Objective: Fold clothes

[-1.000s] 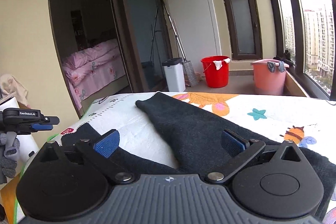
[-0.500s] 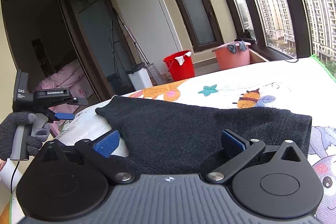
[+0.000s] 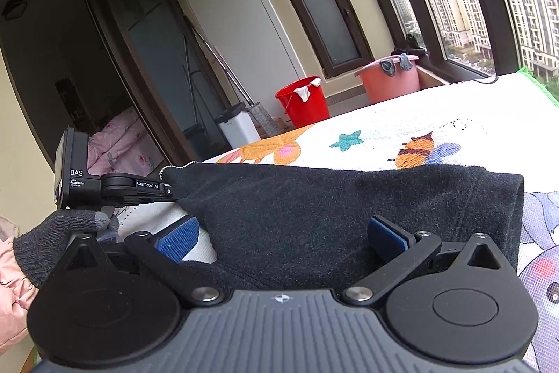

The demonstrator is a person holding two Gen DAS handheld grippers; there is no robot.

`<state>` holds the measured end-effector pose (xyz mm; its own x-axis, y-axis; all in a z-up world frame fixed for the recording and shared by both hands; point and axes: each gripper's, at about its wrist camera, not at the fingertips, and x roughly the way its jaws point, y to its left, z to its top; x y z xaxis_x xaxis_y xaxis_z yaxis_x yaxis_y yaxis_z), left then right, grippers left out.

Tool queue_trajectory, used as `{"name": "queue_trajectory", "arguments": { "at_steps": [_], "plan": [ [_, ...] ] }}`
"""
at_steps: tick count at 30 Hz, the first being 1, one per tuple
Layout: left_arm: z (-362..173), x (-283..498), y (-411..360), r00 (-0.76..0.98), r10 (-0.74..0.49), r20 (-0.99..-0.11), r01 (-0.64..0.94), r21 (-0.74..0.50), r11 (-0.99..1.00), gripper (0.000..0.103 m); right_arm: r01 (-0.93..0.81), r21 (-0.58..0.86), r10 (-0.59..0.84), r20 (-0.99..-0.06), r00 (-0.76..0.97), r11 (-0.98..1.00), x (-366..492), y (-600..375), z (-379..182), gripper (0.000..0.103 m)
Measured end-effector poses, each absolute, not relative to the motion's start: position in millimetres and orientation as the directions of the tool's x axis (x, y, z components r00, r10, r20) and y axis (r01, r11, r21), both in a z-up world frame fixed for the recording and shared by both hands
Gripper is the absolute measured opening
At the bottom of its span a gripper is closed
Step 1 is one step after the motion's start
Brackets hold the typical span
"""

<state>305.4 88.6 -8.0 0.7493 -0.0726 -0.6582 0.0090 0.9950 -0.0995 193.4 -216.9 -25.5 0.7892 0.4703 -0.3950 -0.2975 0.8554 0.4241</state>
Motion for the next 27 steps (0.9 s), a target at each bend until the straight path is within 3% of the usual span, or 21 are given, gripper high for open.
{"name": "queue_trajectory", "arguments": {
  "at_steps": [4, 9, 12, 15, 17, 19, 23, 27],
  "plan": [
    [-2, 284, 106, 0.777, -0.081, -0.624, -0.029, -0.164, 0.986, 0.007, -0.315, 0.422, 0.488, -0.404, 0.774, 0.850, 195, -216, -24, 0.103],
    [6, 244, 128, 0.792, -0.056, -0.608, -0.048, -0.154, 0.987, 0.008, -0.355, 0.365, 0.488, -0.389, 0.781, 0.861, 188, -213, -8, 0.103],
    [7, 224, 147, 0.791, -0.035, -0.611, -0.086, -0.167, 0.982, 0.012, -0.349, 0.376, 0.483, -0.365, 0.796, 0.858, 184, -224, 3, 0.103],
    [13, 201, 166, 0.811, -0.047, -0.583, -0.107, -0.228, 0.968, 0.033, -0.287, 0.389, 0.429, -0.352, 0.832, 0.876, 181, -241, 11, 0.103],
    [23, 181, 178, 0.827, -0.048, -0.560, -0.114, -0.252, 0.961, 0.062, -0.228, 0.374, 0.372, -0.376, 0.848, 0.899, 178, -251, 12, 0.103],
    [29, 166, 186, 0.830, -0.049, -0.555, -0.116, -0.258, 0.959, 0.077, -0.166, 0.341, 0.308, -0.421, 0.853, 0.925, 174, -261, 12, 0.103],
    [27, 140, 196, 0.799, -0.026, -0.600, -0.150, -0.241, 0.959, 0.090, -0.198, 0.310, 0.336, -0.493, 0.803, 0.930, 158, -270, 8, 0.103],
    [15, 124, 194, 0.757, 0.017, -0.653, -0.185, -0.188, 0.965, 0.090, -0.248, 0.267, 0.358, -0.549, 0.755, 0.931, 136, -265, 5, 0.102]
  ]
}}
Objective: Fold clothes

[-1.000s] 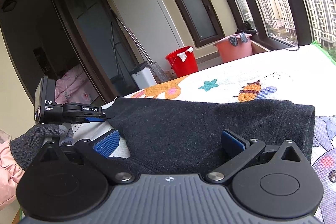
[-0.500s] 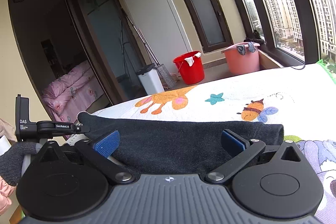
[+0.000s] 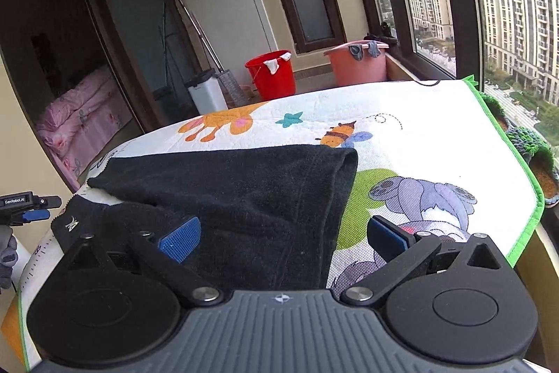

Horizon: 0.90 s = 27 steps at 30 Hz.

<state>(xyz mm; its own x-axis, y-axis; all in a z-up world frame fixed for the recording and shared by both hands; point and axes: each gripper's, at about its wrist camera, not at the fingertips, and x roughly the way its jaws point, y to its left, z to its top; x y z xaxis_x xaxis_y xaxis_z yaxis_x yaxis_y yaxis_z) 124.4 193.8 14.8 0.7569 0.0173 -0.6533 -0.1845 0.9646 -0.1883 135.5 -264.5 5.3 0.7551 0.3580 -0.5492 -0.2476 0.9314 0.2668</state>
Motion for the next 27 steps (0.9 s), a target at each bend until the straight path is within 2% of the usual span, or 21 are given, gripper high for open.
{"name": "queue_trajectory", "arguments": {
  "at_steps": [7, 8, 9, 10, 11, 12, 13, 14, 15, 16, 17, 20, 27],
  "plan": [
    [1, 118, 182, 0.735, 0.052, -0.676, -0.199, -0.141, 0.970, 0.088, -0.288, 0.240, 0.375, -0.596, 0.710, 0.927, 109, -251, -2, 0.098],
    [-1, 117, 179, 0.736, 0.055, -0.675, -0.199, -0.138, 0.970, 0.088, -0.291, 0.231, 0.371, -0.606, 0.704, 0.929, 106, -247, -5, 0.094],
    [-1, 117, 179, 0.736, 0.057, -0.674, -0.201, -0.137, 0.970, 0.088, -0.288, 0.226, 0.366, -0.612, 0.701, 0.931, 104, -246, -7, 0.087],
    [-1, 117, 178, 0.736, 0.059, -0.674, -0.202, -0.136, 0.970, 0.088, -0.273, 0.218, 0.349, -0.622, 0.701, 0.937, 102, -247, -10, 0.068],
    [-1, 116, 177, 0.736, 0.060, -0.674, -0.202, -0.134, 0.970, 0.085, -0.259, 0.209, 0.332, -0.631, 0.701, 0.943, 101, -247, -13, 0.053],
    [-2, 116, 177, 0.737, 0.061, -0.673, -0.202, -0.133, 0.970, 0.083, -0.246, 0.190, 0.311, -0.626, 0.715, 0.950, 99, -248, -13, 0.046],
    [-1, 115, 177, 0.738, 0.063, -0.672, -0.202, -0.130, 0.971, 0.074, -0.235, 0.175, 0.292, -0.630, 0.720, 0.956, 98, -250, -14, 0.037],
    [0, 113, 176, 0.739, 0.063, -0.670, -0.198, -0.127, 0.972, 0.061, -0.232, 0.181, 0.294, -0.629, 0.719, 0.956, 97, -252, -13, 0.036],
    [1, 112, 177, 0.739, 0.052, -0.672, -0.193, -0.138, 0.971, 0.052, -0.232, 0.196, 0.304, -0.629, 0.716, 0.953, 97, -255, -13, 0.035],
    [1, 110, 178, 0.739, 0.040, -0.673, -0.188, -0.149, 0.971, 0.034, -0.235, 0.192, 0.303, -0.628, 0.716, 0.953, 96, -255, -12, 0.035],
    [2, 108, 179, 0.738, 0.028, -0.674, -0.183, -0.160, 0.970, 0.026, -0.238, 0.188, 0.303, -0.628, 0.717, 0.953, 95, -255, -12, 0.035],
    [1, 101, 178, 0.738, 0.021, -0.675, -0.177, -0.163, 0.971, 0.022, -0.243, 0.182, 0.302, -0.625, 0.720, 0.953, 93, -256, -11, 0.034],
    [5, 58, 180, 0.740, -0.014, -0.673, -0.174, -0.211, 0.962, 0.021, -0.242, 0.163, 0.290, -0.608, 0.739, 0.957, 83, -264, -3, 0.033]
  ]
}}
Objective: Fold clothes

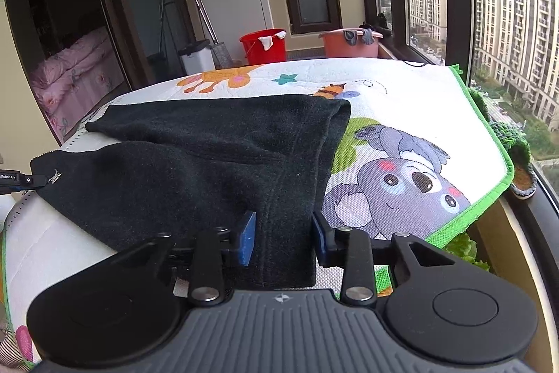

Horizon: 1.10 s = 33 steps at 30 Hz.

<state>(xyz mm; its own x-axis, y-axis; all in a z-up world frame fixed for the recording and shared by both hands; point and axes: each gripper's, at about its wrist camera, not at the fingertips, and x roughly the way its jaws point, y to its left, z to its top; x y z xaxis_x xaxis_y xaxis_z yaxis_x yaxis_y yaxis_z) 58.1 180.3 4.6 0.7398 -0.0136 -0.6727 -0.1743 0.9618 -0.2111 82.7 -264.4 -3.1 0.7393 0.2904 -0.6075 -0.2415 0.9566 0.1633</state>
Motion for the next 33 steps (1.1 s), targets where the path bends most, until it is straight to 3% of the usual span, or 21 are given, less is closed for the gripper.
{"name": "queue_trajectory", "arguments": {
  "at_steps": [4, 6, 8, 10, 11, 15, 18, 19, 20, 21, 22, 23, 31, 32, 33],
  "plan": [
    [11, 44, 180, 0.743, -0.027, -0.669, -0.176, -0.233, 0.957, 0.022, -0.226, 0.164, 0.279, -0.607, 0.744, 0.960, 81, -274, -1, 0.033],
    [14, 41, 178, 0.742, -0.027, -0.669, -0.168, -0.225, 0.960, 0.028, -0.222, 0.167, 0.277, -0.609, 0.743, 0.961, 81, -278, 0, 0.033],
    [13, 42, 175, 0.736, -0.025, -0.677, -0.161, -0.210, 0.964, 0.051, -0.217, 0.167, 0.274, -0.610, 0.744, 0.962, 77, -280, 0, 0.039],
    [11, 45, 173, 0.728, -0.020, -0.686, -0.161, -0.198, 0.967, 0.067, -0.205, 0.183, 0.274, -0.610, 0.744, 0.962, 74, -284, -3, 0.056],
    [8, 48, 172, 0.725, -0.012, -0.689, -0.168, -0.194, 0.967, 0.073, -0.198, 0.200, 0.280, -0.606, 0.744, 0.960, 72, -287, -5, 0.058],
    [3, 60, 166, 0.731, -0.006, -0.682, -0.164, -0.184, 0.969, 0.091, -0.188, 0.242, 0.300, -0.607, 0.736, 0.952, 68, -288, -13, 0.058],
    [-1, 70, 157, 0.730, 0.019, -0.683, -0.147, -0.129, 0.981, 0.094, -0.193, 0.236, 0.300, -0.603, 0.739, 0.952, 67, -285, -17, 0.057],
    [-2, 71, 154, 0.732, 0.032, -0.680, -0.144, -0.108, 0.984, 0.092, -0.194, 0.228, 0.294, -0.603, 0.742, 0.954, 67, -284, -17, 0.052],
    [-2, 72, 152, 0.734, 0.045, -0.677, -0.142, -0.088, 0.986, 0.076, -0.194, 0.226, 0.293, -0.603, 0.742, 0.955, 67, -284, -16, 0.037],
    [-1, 72, 153, 0.738, 0.038, -0.674, -0.137, -0.094, 0.986, 0.063, -0.194, 0.225, 0.293, -0.602, 0.742, 0.955, 67, -284, -16, 0.035],
    [1, 72, 154, 0.741, 0.031, -0.670, -0.133, -0.101, 0.986, 0.045, -0.195, 0.236, 0.301, -0.599, 0.742, 0.952, 67, -286, -15, 0.033],
    [3, 71, 158, 0.738, -0.013, -0.675, -0.125, -0.157, 0.980, 0.016, -0.198, 0.253, 0.314, -0.595, 0.740, 0.947, 66, -289, -14, 0.032],
    [41, 65, 168, 0.784, -0.129, -0.607, -0.053, -0.273, 0.961, 0.017, -0.217, 0.458, 0.448, -0.488, 0.749, 0.862, 73, -314, 21, 0.030],
    [44, 72, 169, 0.789, -0.122, -0.602, -0.055, -0.268, 0.962, 0.017, -0.225, 0.473, 0.460, -0.470, 0.754, 0.852, 79, -316, 25, 0.024],
    [48, 81, 170, 0.795, -0.119, -0.595, -0.051, -0.261, 0.964, 0.017, -0.227, 0.477, 0.460, -0.458, 0.761, 0.849, 85, -316, 29, 0.010]
  ]
}}
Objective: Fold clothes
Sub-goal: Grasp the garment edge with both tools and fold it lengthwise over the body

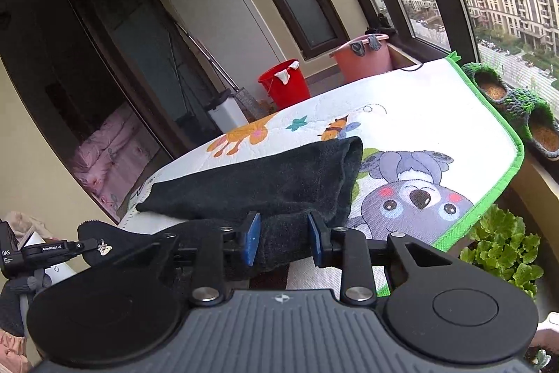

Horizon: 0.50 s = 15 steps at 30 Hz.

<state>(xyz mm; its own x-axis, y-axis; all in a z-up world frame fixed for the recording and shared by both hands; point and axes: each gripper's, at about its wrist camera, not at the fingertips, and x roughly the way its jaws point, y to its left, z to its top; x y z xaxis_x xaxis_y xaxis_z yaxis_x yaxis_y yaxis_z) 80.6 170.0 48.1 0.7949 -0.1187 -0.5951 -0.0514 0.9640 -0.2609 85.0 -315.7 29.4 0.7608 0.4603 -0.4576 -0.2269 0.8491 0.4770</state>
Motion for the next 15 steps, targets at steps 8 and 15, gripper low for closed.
{"name": "queue_trajectory", "arguments": {
  "at_steps": [8, 15],
  "plan": [
    [66, 147, 162, 0.814, -0.124, -0.568, -0.015, -0.233, 0.972, 0.019, -0.242, 0.343, 0.391, -0.477, 0.787, 0.907, 144, -297, 55, 0.009],
    [50, 140, 162, 0.797, -0.145, -0.586, -0.014, -0.259, 0.966, 0.020, -0.285, 0.234, 0.368, -0.625, 0.689, 0.930, 94, -280, 33, 0.039]
  ]
}}
